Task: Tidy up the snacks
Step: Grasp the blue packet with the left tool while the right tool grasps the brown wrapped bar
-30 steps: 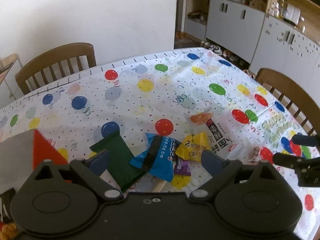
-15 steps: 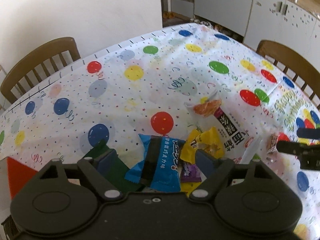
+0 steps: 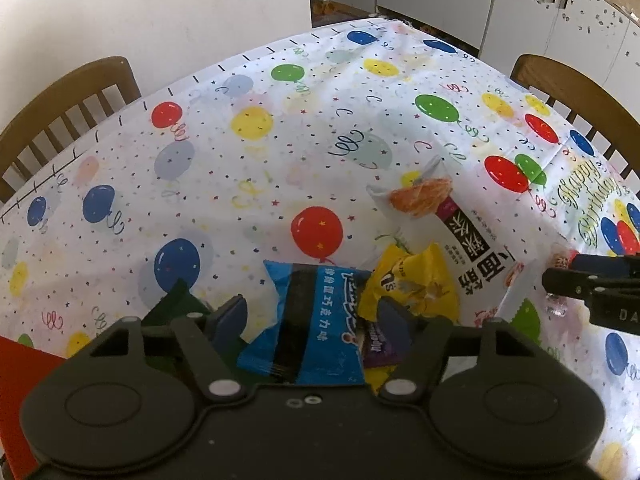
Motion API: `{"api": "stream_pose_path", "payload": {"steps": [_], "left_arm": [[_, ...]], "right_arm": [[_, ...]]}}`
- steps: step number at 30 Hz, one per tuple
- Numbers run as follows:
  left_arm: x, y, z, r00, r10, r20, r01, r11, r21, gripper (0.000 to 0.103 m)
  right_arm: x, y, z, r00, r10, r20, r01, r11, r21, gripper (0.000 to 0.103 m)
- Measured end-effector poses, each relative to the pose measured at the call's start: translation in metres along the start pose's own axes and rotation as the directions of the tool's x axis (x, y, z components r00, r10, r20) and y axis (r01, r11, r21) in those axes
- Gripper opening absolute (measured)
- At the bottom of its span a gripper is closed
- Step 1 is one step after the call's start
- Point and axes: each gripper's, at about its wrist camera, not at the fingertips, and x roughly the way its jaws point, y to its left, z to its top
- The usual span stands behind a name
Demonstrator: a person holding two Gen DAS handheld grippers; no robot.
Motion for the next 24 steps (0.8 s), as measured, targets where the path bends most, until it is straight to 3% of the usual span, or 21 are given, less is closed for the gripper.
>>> {"api": "stream_pose_path", "payload": {"steps": [2, 8, 12, 18, 24], "left_arm": [[-0.001, 0.002, 0.0, 1.0, -0.018, -0.004, 0.018, 1.0, -0.007, 0.062], [0.0, 0.014, 0.006, 0.999, -0.031, -0.009, 0.03, 0.997, -0.071, 0.062], [0.005, 0.012, 0.01, 0.999, -0.038, -0.023, 0.037, 0.998, -0.058, 0.062], [0.012, 0.012, 0.013, 0.996, -0.074, -0.055, 0.069, 0.994, -0.089, 0.042], [0.011, 0.011, 0.014, 0.996, -0.068, -0.061, 0.061, 0.993, -0.103, 0.037]], "right_arm": [[0.0, 0.001, -0.001, 1.0, -0.003, 0.0, 0.003, 1.0, -0.005, 0.034], [-0.001, 0.005, -0.003, 1.0, 0.003, -0.005, -0.003, 1.0, -0.018, 0.029], [-0.002, 0.005, -0.004, 1.0, 0.009, -0.006, -0.009, 1.0, -0.021, 0.026], [-0.004, -0.001, -0.004, 1.0, 0.019, 0.01, -0.019, 1.0, 0.008, 0.023], [-0.008, -0.007, -0.003, 0.999, 0.03, 0.024, -0.031, 0.999, 0.031, 0.019]]}}
